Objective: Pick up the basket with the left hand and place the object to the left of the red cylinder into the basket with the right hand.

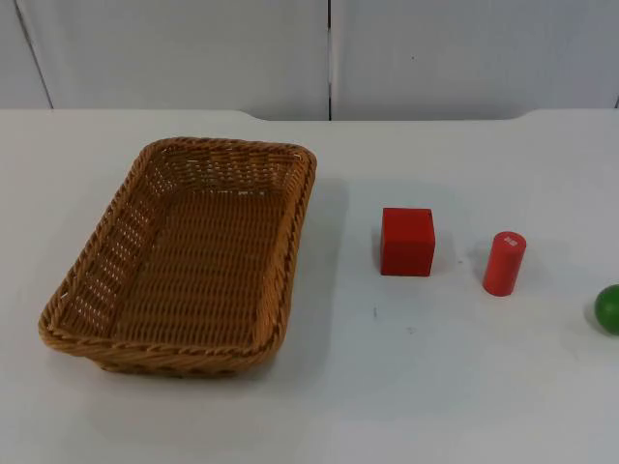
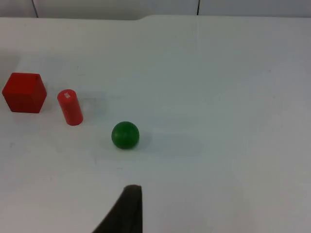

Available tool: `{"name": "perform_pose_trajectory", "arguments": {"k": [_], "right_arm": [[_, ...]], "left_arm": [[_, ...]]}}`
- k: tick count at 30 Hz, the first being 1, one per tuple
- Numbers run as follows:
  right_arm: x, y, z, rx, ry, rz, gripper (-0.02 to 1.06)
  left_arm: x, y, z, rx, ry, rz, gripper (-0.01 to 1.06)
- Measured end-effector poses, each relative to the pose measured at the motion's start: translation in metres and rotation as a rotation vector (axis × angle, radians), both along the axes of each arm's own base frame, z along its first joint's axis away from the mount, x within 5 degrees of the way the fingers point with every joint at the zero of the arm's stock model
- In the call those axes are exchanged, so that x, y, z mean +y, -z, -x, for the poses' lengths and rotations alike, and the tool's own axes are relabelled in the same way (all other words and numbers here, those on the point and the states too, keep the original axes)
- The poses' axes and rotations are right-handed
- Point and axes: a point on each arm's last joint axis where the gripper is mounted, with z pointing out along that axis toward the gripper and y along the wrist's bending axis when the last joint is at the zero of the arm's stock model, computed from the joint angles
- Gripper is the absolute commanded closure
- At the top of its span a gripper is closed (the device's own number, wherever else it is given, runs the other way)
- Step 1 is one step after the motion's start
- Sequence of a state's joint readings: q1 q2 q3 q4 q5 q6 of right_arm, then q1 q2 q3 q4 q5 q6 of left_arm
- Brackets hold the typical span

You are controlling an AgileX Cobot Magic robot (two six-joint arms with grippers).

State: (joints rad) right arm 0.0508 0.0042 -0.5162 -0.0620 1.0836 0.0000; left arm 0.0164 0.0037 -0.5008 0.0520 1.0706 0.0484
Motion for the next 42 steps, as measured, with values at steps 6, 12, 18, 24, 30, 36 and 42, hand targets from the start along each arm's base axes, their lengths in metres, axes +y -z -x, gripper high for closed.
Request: {"name": "perform_pose_trajectory", "arguments": {"k": [6,12,18,24,30,36,42], "right_arm": [[0.0,0.0,0.0,0.0,0.0,0.0,-0.01],[0.0,0.0,0.0,0.0,0.0,0.0,-0.01],[0.0,0.0,0.0,0.0,0.0,0.0,-0.01],[0.0,0.0,0.0,0.0,0.0,0.0,-0.01],[0.0,0.0,0.0,0.0,0.0,0.0,-0.01],[0.0,0.0,0.0,0.0,0.0,0.0,-0.01],[0.0,0.0,0.0,0.0,0.0,0.0,-0.01]], "left_arm": [[0.0,0.0,0.0,0.0,-0.001,0.002,0.0],[0.0,0.0,0.0,0.0,-0.001,0.002,0.0],[0.0,0.0,0.0,0.0,-0.001,0.002,0.0],[0.0,0.0,0.0,0.0,-0.001,0.002,0.0],[0.0,0.0,0.0,0.0,-0.001,0.002,0.0],[0.0,0.0,0.0,0.0,-0.002,0.004,0.0],[0.0002,0.0,0.0,0.0,-0.003,0.002,0.0]]}}
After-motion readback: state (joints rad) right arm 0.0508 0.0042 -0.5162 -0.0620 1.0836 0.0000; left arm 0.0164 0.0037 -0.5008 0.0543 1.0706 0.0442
